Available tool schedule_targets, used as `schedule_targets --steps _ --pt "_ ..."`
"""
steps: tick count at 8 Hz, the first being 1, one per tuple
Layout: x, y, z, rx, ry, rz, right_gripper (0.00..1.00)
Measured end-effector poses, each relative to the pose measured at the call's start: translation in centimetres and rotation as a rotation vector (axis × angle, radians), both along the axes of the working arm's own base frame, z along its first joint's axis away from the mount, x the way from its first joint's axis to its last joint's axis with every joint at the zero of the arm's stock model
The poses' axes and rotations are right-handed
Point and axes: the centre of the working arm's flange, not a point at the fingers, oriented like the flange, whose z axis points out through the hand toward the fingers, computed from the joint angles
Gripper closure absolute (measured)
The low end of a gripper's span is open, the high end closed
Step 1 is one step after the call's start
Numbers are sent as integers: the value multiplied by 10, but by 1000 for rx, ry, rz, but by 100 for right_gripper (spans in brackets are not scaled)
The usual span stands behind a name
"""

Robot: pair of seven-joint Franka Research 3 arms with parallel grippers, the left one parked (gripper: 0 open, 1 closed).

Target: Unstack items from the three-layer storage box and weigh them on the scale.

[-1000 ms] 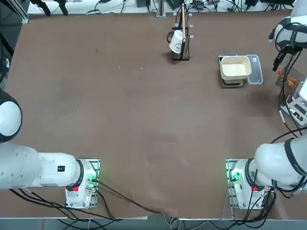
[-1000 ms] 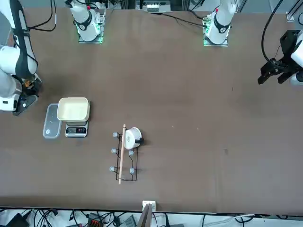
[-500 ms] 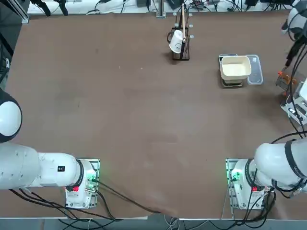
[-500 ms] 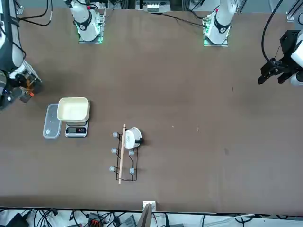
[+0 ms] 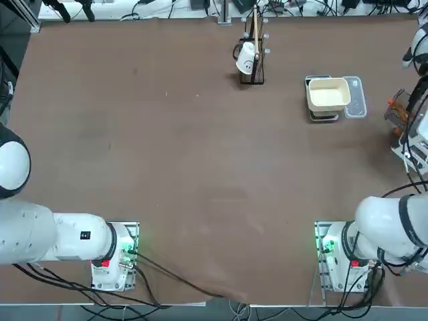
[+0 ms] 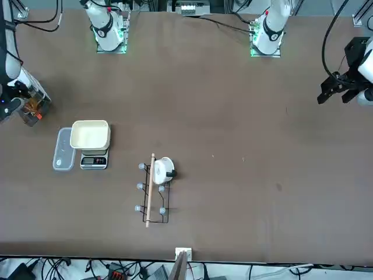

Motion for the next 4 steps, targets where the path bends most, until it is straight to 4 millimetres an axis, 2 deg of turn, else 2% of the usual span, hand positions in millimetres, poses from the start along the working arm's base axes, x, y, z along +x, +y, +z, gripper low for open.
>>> schedule_targets --steps 4 --pt "6 4 -24 1 -57 33 26"
